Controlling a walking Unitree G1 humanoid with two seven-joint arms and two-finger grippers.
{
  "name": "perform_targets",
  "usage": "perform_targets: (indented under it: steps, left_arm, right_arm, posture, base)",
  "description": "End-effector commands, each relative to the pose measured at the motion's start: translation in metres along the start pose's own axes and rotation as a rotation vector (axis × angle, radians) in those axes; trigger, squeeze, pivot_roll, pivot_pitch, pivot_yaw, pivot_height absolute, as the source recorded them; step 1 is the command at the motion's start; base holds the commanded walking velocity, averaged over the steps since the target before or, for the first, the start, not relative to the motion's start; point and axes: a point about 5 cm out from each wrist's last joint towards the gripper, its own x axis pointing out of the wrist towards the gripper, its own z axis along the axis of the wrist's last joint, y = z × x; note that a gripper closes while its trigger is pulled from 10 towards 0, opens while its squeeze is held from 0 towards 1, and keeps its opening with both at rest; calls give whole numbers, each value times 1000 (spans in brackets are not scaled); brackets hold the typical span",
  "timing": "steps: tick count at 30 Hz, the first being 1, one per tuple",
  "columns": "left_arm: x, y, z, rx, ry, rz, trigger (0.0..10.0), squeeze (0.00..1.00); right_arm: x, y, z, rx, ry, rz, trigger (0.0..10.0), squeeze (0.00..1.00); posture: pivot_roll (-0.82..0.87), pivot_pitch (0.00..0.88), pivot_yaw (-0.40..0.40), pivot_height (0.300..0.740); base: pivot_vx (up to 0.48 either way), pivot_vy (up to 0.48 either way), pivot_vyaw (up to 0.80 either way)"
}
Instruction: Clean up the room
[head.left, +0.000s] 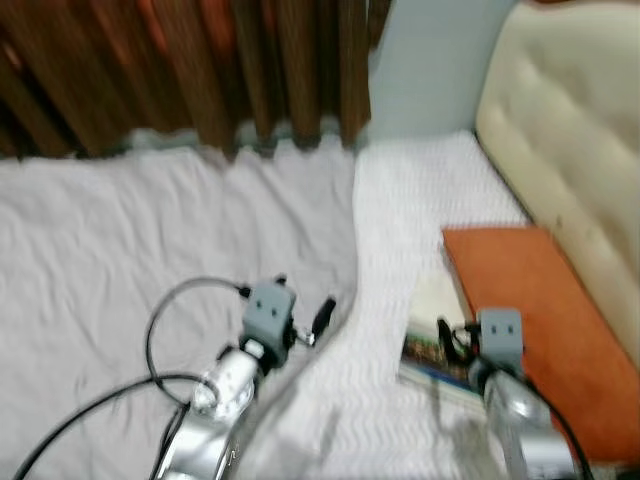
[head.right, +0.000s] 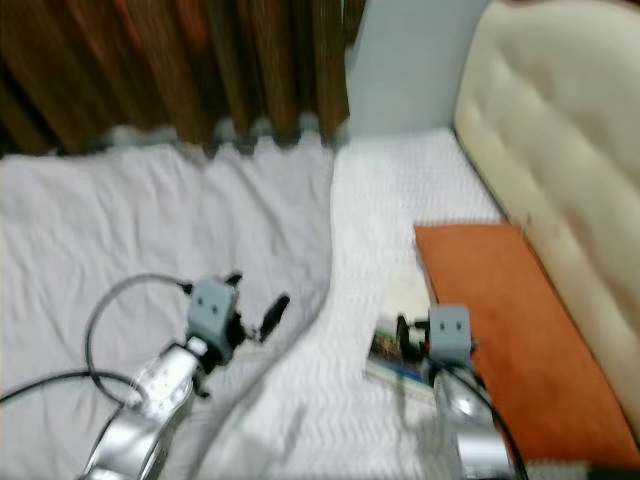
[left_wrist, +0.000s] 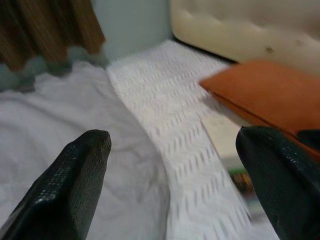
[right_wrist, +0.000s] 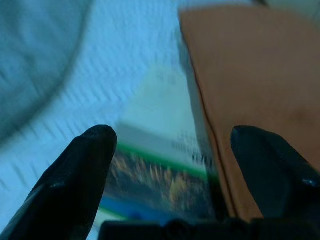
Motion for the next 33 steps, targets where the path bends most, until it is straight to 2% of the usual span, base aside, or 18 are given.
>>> perform_targets:
  steps: [1, 2, 4, 6, 8, 9, 10, 12, 15, 17, 23, 27, 28, 29, 31, 33]
  left_arm:
    - [-24, 0, 10, -38, 32, -68, 10000, 0]
    - [-24, 0, 10, -38, 32, -68, 10000, 0]
    - [-40, -5, 22, -23, 29, -133, 10000, 0]
    - [-56, -8, 29, -8, 31, -123, 10000, 0]
    - [-65, -8, 29, -47, 38, -89, 10000, 0]
    - [-75, -12, 33, -61, 34, -93, 10000, 0]
    - [-75, -12, 33, -61, 34, -93, 10000, 0]
    - [-85, -21, 37, -100, 55, -118, 10000, 0]
    - [-92, -31, 37, -117, 81, -130, 10000, 0]
    - [-100, -37, 38, -145, 99, -124, 10000, 0]
    - [-117, -47, 43, -183, 132, -103, 10000, 0]
    - [-125, -51, 46, -183, 149, -97, 10000, 0]
    - [-130, -52, 46, -184, 165, -96, 10000, 0]
    - [-130, -52, 46, -184, 165, -96, 10000, 0]
    - [-134, -53, 46, -190, 182, -88, 10000, 0]
    - [-135, -53, 46, -192, 187, -85, 10000, 0]
  right_arm:
    - [2, 11, -10, 11, 45, -5, 10000, 0]
    - [2, 11, -10, 11, 45, -5, 10000, 0]
    - [5, 14, -9, 5, 47, -7, 10000, 0]
    - [12, 15, -5, 3, 51, -45, 10000, 0]
    - [19, 16, 0, 9, 49, -74, 10000, 0]
    - [24, 16, 8, -18, 26, -94, 10000, 0]
    - [24, 16, 8, -18, 26, -94, 10000, 0]
    - [29, 16, 18, -19, 11, -111, 10000, 0]
    - [35, 18, 32, -55, -27, -117, 10000, 0]
    - [38, 21, 47, -64, -79, -106, 10000, 0]
    - [42, 23, 64, -56, -168, -112, 10000, 0]
    - [43, 19, 60, 17, -125, -110, 10000, 0]
    - [44, 17, 54, 113, -64, -102, 10000, 0]
    - [44, 17, 54, 113, -64, -102, 10000, 0]
    - [44, 16, 50, 188, -15, -99, 10000, 0]
    - [44, 17, 48, 208, -4, -98, 10000, 0]
  posture:
    - [96, 488, 126, 740]
    - [96, 488, 126, 740]
    - [125, 527, 138, 740]
    - [181, 595, 162, 740]
    - [189, 603, 165, 740]
    - [204, 625, 168, 740]
    - [204, 625, 168, 740]
    - [210, 647, 168, 740]
    - [221, 687, 165, 740]
    - [228, 691, 163, 740]
    - [243, 679, 157, 740]
    - [265, 687, 159, 740]
    - [276, 697, 161, 740]
    - [276, 697, 161, 740]
    - [278, 707, 161, 740]
    - [278, 707, 161, 740]
  base:
    - [0, 0, 0]
    - [0, 0, 0]
    - [0, 0, 0]
    - [0, 0, 0]
    - [0, 0, 0]
    - [0, 0, 0]
    - [0, 0, 0]
    - [0, 0, 0]
    - [0, 0, 0]
    - [0, 0, 0]
    - [0, 0, 0]
    - [0, 0, 0]
    - [0, 0, 0]
    - [0, 0, 0]
    - [0, 0, 0]
    - [0, 0, 0]
